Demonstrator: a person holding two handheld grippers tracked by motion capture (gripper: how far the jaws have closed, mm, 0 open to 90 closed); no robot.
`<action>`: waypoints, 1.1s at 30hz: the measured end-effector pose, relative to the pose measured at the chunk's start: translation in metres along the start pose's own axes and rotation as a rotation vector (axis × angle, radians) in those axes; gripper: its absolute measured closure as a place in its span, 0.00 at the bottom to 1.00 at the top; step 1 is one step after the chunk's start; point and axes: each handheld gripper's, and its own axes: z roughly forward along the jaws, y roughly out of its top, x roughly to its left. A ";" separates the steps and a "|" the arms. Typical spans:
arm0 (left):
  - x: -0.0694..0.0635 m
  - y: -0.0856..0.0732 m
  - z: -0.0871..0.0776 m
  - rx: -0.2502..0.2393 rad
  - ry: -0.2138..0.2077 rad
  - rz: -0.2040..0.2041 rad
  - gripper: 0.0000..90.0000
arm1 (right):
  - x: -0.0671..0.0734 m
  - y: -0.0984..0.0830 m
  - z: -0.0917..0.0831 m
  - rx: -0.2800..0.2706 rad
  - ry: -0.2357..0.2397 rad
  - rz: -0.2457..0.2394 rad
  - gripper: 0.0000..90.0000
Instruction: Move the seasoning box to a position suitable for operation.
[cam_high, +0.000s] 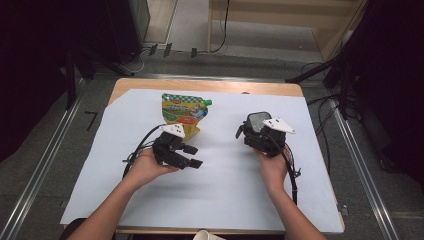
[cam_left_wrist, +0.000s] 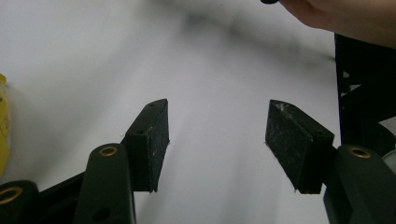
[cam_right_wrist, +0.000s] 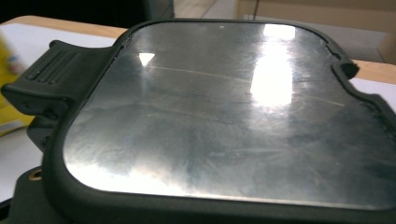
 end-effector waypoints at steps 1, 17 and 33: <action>0.000 0.001 0.000 0.002 0.002 0.002 0.45 | 0.003 -0.001 -0.004 0.001 0.014 0.003 0.17; 0.013 0.003 -0.006 -0.015 0.017 -0.017 0.46 | 0.045 -0.024 -0.012 0.056 0.139 -0.047 0.17; 0.012 0.003 -0.005 -0.004 0.021 -0.018 0.46 | 0.085 -0.042 -0.008 0.111 0.275 -0.110 0.17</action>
